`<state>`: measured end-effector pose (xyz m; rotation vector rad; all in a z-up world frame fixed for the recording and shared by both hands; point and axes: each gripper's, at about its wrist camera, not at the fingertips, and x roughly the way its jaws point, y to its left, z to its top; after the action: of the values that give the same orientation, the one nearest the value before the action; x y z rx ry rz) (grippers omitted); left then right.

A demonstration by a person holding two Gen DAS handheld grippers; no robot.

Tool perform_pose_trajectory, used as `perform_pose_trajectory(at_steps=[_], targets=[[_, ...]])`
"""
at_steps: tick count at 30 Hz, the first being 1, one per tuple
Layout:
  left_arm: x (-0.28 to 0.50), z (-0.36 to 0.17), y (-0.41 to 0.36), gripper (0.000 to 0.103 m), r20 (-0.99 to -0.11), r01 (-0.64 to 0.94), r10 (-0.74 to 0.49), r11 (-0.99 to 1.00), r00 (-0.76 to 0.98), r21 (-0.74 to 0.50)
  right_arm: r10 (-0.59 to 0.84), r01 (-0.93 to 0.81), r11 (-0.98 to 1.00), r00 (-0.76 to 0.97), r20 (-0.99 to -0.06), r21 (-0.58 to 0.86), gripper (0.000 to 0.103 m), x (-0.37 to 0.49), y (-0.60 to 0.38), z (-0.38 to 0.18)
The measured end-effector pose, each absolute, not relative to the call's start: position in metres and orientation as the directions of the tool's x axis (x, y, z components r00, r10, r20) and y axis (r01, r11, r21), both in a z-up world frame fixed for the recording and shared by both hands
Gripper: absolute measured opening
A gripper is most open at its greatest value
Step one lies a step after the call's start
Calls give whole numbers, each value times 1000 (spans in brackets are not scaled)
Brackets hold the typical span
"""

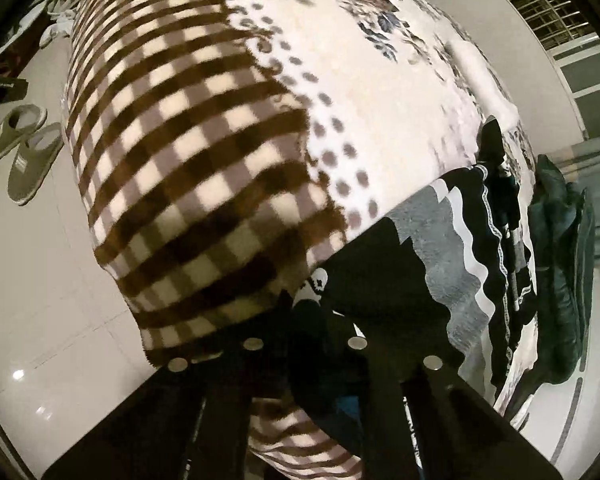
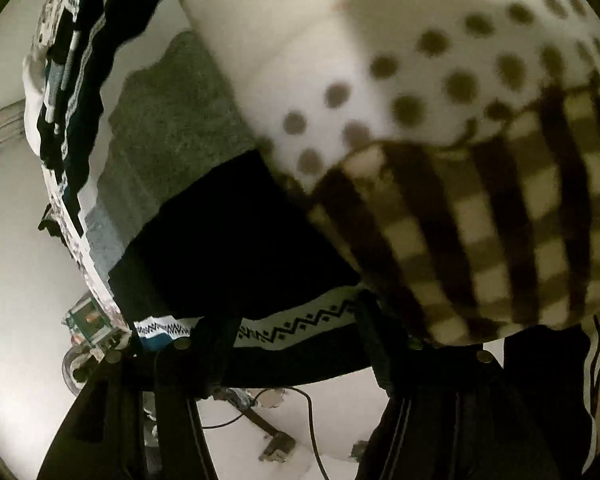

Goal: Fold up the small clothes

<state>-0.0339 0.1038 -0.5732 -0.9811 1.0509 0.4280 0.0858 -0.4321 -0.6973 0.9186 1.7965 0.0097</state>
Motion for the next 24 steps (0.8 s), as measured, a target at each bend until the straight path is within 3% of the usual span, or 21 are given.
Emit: perform_pose_trajectory(at_steps=[1,2,11,13,15,16,17,19,24], targets=[[-33,-572,104,8,-873,-711,-140,526,467,-466,569,568,714,-132,-812,408,36,87,-427,-696],[-32,-570,104,8,-873,-711,-139,527,468,-466,565,560,721,-136,-814,407,3,95,-424,-695],[-16,-590,106,12,-883,-703,-177,546,435,-456,432,506,826,-279,-858,251,0,95,-441,-684],[-12,-583,103,15,-897,-696,-165,580,409,-424,494,527,798,-296,-818,291,4,101,-440,-688],[-10,-570,97,36,-916,-693,-132,615,379,-375,526,512,788,-271,-806,342,19,117,-439,-674],[-10,-565,95,42,-917,-688,-120,626,380,-367,526,504,788,-253,-812,354,40,124,-441,-668],[-12,-555,92,52,-914,-679,-99,639,393,-361,536,491,782,-217,-816,383,54,139,-443,-654],[-16,-529,82,54,-910,-670,-37,665,413,-331,559,476,768,-174,-810,428,60,162,-447,-636],[-22,-477,38,56,-899,-638,51,722,434,-268,591,467,725,-44,-806,506,63,263,-470,-614]])
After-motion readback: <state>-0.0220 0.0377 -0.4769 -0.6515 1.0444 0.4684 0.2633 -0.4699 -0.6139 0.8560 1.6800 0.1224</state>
